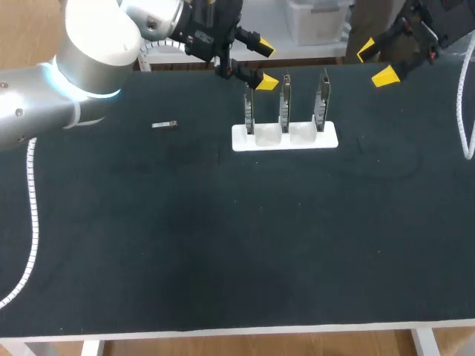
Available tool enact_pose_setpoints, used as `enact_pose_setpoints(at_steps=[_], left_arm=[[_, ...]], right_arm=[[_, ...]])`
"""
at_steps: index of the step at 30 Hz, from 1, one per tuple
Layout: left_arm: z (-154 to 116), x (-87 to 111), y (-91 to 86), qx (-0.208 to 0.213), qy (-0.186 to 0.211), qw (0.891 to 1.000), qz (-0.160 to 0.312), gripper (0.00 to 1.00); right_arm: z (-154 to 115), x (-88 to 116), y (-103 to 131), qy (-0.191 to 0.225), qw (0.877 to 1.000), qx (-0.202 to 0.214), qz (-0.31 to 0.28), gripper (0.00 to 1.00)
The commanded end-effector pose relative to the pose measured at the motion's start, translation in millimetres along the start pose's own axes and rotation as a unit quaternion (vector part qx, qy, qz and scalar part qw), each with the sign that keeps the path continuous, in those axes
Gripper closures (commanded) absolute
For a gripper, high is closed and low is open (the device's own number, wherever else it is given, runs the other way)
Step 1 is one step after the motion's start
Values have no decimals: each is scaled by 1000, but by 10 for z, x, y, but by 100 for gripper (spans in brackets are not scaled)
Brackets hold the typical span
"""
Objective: Pick up the optical module with the left hand, and insert it into the network port with the right hand.
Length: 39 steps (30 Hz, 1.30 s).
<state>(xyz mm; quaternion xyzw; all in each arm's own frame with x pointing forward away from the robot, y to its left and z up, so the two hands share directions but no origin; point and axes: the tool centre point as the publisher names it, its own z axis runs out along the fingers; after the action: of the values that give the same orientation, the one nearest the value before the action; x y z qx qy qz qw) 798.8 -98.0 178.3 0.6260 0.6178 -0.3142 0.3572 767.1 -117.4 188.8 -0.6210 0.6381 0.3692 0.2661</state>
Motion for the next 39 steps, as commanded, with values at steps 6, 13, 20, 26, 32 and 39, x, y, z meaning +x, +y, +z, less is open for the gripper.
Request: enact_pose_setpoints(at_steps=[6,13,20,26,32,39], left_arm=[[-392,-110,48,-10,59,998,23,0],[-525,146,-114,-13,76,997,-13,0],[-614,221,-233,-27,74,997,-23,0],[-638,104,-243,-36,37,999,14,0],[-638,104,-243,-36,37,999,14,0],[-638,104,-243,-36,37,999,14,0]], right_arm=[[1,-1,7,0,1000,1,0,0],[1,-1,7,0,1000,1,0,0],[1,-1,7,0,1000,1,0,0],[1,-1,7,0,1000,1,0,0],[1,-1,7,0,1000,1,0,0],[1,-1,7,0,1000,1,0,0]])
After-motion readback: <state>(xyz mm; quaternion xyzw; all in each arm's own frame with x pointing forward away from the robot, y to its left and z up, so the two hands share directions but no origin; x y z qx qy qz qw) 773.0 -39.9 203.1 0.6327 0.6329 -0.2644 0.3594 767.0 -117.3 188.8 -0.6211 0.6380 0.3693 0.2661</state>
